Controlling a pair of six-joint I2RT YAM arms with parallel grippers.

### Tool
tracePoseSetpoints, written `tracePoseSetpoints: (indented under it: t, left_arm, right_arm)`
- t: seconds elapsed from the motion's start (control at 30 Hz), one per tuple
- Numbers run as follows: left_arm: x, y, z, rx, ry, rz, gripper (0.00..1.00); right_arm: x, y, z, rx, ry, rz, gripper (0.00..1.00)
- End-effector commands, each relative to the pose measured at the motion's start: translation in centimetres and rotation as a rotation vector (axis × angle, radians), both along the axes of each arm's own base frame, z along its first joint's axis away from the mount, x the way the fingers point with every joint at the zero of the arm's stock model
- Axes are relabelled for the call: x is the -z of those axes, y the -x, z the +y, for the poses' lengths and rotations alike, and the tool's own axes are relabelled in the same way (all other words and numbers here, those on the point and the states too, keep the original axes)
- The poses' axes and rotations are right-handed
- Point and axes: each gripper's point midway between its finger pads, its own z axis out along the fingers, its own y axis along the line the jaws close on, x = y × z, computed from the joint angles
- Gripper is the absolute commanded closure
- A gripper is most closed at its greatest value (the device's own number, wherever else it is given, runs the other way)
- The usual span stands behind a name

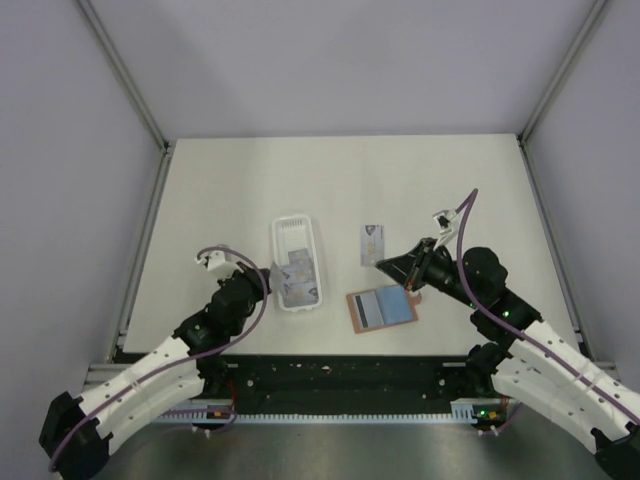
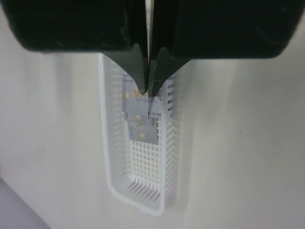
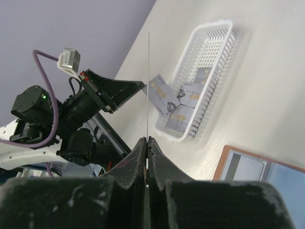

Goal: Put the credit cards into the card holder
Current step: Pick up the credit card from the storage box.

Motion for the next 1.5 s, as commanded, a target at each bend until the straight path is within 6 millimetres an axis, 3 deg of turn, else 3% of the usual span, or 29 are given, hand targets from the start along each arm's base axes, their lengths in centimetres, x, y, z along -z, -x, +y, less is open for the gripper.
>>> tracePoseSetpoints:
  t: [0.0,0.53,0.67,0.77,0.9,1.03,1.13,1.3,1.47]
  left_arm:
    - [-2.8,-0.8,0.7,-0.072,0.034,-0.122,1.00]
    - [-1.6,-0.4,0.4,-0.075,0.031,-0.082,0.78]
    - [-2.1,-0.4,0.4,-0.077,0.037,-0.086,0.71]
    - [-4.3,-0.5,-0.6,-0.019,0.042,-0.124,0.59]
    - [-9.9,-0.2,-4.5,0.196,0.075,-0.243,0.46]
    - [-16.6,1.9,-8.5,0.447,0.194,-0.389,0.30]
    - [-20.5,4.7,-11.0,0.647,0.307,-0.493,0.28]
    - [-23.4,7.7,-13.2,0.842,0.433,-0.568,0.27]
    - [-23.2,8.8,-14.7,0.919,0.436,-0.573,0.28]
  right_arm:
    - [-1.4,0.1,0.0,-0.007,-0.033,-0.036,1.00]
    - [-1.2,0.2,0.2,-0.020,-0.032,-0.031,1.00]
    - [-1.4,0.2,0.2,-0.022,-0.033,-0.038,1.00]
    - [-1.7,0.5,0.3,-0.039,-0.032,-0.044,1.00]
    - [-3.6,2.5,1.9,-0.207,-0.064,-0.100,1.00]
    - [-6.0,4.7,3.2,-0.368,-0.126,-0.136,1.00]
    - [-7.2,5.8,3.7,-0.447,-0.179,-0.144,1.00]
    - [-8.5,6.6,3.9,-0.496,-0.234,-0.142,1.00]
    - [-9.0,7.0,4.0,-0.522,-0.260,-0.141,1.00]
